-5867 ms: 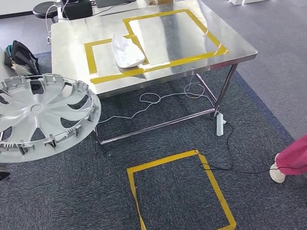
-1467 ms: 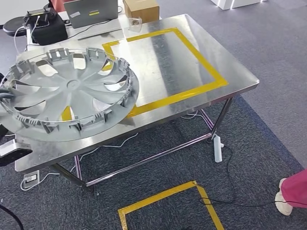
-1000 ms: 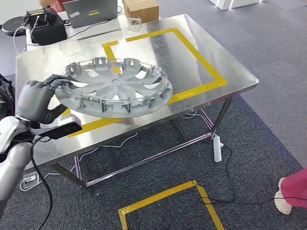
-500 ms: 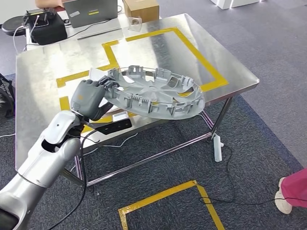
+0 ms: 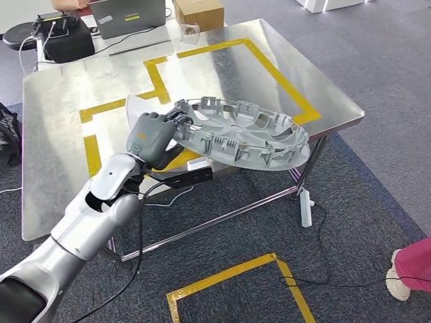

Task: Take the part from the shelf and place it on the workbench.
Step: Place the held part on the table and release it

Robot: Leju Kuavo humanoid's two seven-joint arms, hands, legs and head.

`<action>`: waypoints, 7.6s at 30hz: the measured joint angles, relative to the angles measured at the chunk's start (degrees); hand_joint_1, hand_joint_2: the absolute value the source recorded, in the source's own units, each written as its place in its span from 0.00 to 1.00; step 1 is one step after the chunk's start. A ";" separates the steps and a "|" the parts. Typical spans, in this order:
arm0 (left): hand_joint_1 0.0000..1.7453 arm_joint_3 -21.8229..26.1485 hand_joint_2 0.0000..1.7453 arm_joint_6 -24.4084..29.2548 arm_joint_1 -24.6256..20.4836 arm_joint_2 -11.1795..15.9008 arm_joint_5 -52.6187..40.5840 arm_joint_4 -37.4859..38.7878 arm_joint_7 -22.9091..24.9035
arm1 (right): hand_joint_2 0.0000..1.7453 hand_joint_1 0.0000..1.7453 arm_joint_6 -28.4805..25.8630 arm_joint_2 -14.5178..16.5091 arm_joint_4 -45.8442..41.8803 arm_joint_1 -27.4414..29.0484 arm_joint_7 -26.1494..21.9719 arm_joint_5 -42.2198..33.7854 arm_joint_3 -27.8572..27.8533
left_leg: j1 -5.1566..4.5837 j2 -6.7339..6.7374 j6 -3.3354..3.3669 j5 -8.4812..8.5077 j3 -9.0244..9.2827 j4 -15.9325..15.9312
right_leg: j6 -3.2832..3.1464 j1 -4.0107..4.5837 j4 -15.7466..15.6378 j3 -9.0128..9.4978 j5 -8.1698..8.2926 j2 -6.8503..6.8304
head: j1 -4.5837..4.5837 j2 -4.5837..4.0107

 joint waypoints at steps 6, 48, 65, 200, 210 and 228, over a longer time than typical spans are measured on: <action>1.00 -3.45 1.00 -0.69 -2.12 -3.83 -3.39 3.68 4.25 | 0.00 0.00 -0.13 0.34 -0.04 -0.03 -0.01 -0.02 -0.03 | -0.07 0.00 0.02 0.01 -0.01 0.00 | 0.06 -0.07 0.00 0.00 0.04 0.01 | -0.01 0.00; 1.00 -5.81 1.00 -0.14 -4.26 -5.76 -1.96 8.41 6.59 | 0.00 0.00 0.01 0.41 -0.17 -0.01 -0.03 -0.46 -2.39 | -0.16 0.19 0.50 -1.38 0.41 0.84 | 0.77 -0.64 1.89 -3.68 1.59 0.07 | -0.09 0.00; 1.00 -5.55 1.00 -0.07 -4.31 -5.39 -1.78 8.81 7.12 | 0.00 0.00 0.57 0.41 -0.22 -0.12 0.32 -1.34 -3.10 | -0.25 -1.94 1.35 0.86 -3.39 1.91 | 1.16 -0.71 0.58 -2.88 1.53 1.48 | -0.41 0.00; 1.00 8.62 1.00 9.48 -7.60 3.68 -18.72 27.04 9.12 | 0.00 0.00 3.98 0.89 -0.28 -1.99 -0.12 1.32 -4.01 | -0.51 -0.97 0.75 1.28 -3.03 1.30 | 0.48 -0.24 1.05 -3.59 2.27 0.46 | -0.77 0.00; 1.00 6.62 1.00 12.72 -7.39 5.31 -24.17 26.87 9.35 | 0.00 0.00 3.91 0.89 -0.28 -2.06 -0.12 2.11 -3.88 | -0.51 -0.96 0.75 1.28 -3.03 1.30 | 0.48 -0.24 1.05 -3.60 2.27 0.46 | -0.77 0.00; 0.00 5.35 0.25 15.40 -7.50 6.54 -26.53 26.84 11.00 | 0.00 0.00 3.78 0.89 -0.28 -2.18 -0.12 1.87 -3.70 | -0.51 -0.97 0.75 1.28 -3.03 1.30 | 0.48 -0.24 1.05 -3.59 2.27 0.46 | -0.77 0.00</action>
